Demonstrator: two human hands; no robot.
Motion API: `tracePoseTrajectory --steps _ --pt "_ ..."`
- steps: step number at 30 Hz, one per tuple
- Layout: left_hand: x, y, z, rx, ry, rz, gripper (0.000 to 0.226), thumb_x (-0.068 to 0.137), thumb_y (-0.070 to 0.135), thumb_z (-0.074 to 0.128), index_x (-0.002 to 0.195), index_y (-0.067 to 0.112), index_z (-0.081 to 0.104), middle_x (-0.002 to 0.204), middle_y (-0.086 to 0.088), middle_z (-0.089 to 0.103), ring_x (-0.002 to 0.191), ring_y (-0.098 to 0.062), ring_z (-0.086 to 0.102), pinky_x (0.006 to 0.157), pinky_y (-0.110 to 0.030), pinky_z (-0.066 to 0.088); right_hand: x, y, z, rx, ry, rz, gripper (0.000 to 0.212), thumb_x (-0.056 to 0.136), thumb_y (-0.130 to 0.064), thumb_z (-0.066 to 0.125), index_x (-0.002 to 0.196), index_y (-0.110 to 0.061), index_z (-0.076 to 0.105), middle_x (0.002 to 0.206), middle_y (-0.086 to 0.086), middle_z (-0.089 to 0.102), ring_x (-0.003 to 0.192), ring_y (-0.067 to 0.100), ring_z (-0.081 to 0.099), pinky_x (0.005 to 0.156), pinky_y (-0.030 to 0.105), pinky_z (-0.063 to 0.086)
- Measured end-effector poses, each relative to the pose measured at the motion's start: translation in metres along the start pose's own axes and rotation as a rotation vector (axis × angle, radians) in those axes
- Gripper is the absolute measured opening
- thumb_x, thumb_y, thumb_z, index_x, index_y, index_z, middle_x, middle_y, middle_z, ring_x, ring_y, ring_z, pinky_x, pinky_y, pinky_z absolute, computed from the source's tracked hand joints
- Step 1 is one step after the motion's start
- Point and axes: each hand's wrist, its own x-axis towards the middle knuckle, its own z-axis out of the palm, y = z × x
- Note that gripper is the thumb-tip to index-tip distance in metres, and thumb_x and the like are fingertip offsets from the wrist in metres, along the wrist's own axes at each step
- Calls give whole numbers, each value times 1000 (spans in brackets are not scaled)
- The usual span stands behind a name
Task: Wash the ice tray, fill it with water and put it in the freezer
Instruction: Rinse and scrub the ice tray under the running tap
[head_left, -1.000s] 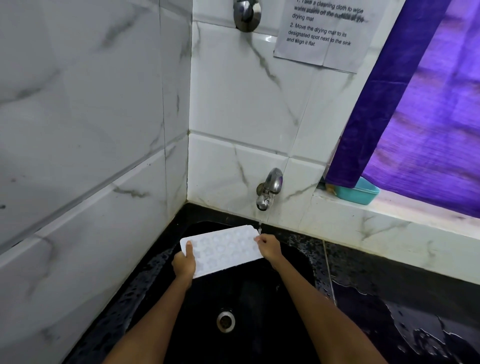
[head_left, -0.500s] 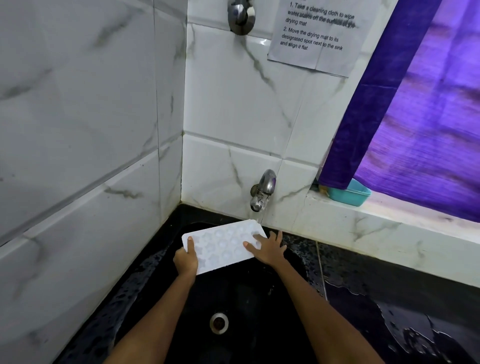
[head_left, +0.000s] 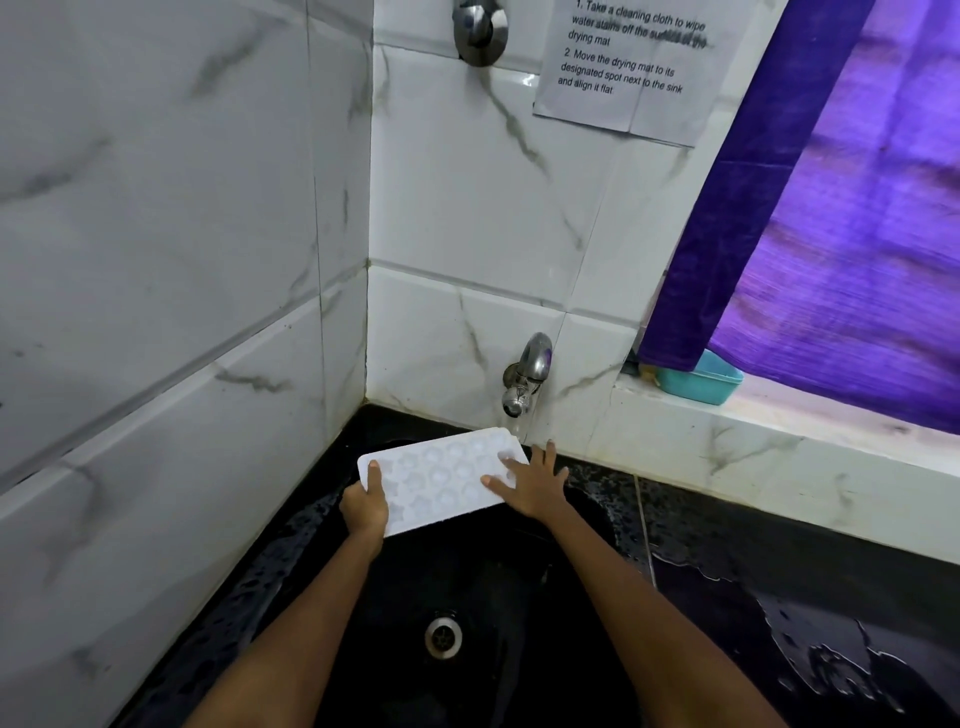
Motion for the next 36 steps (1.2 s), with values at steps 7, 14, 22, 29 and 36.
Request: tracePoseTrajectory --steps 7,14,22,29,36 --pt "-8 -4 4 14 -20 -37 44 97 36 47 74 0 52 71 -11 52 77 -26 51 69 -31 39 -3 -3 0 -95 32 31 69 85 -69 38 137 -25 43 157 22 5 143 40 -21 110 69 -2" --pt "-19 -1 16 24 11 -60 53 99 36 44 91 -13 65 95 -30 65 90 -42 63 77 -39 46 -11 -10 1 -367 139 78 62 93 -56 38 142 -18 33 157 23 8 145 41 -13 110 67 8" --pt "-23 13 28 11 -27 -55 55 98 37 46 101 -15 62 107 -32 64 100 -43 62 85 -43 49 -12 -11 5 -121 102 17 54 94 -52 39 139 -24 39 157 24 -5 142 40 -23 109 70 0" --pt "-27 4 28 32 -37 -42 56 98 36 47 99 -18 62 104 -34 65 97 -45 63 81 -44 50 -12 -1 -1 -183 86 -30 58 90 -59 41 133 -22 47 157 20 2 144 37 -20 109 70 1" --pt "-24 11 27 32 -45 -42 56 98 37 46 98 -17 62 105 -34 64 97 -44 62 80 -43 48 -14 -1 -4 -273 95 -23 60 89 -64 35 137 -30 43 158 20 0 144 38 -20 105 74 0"
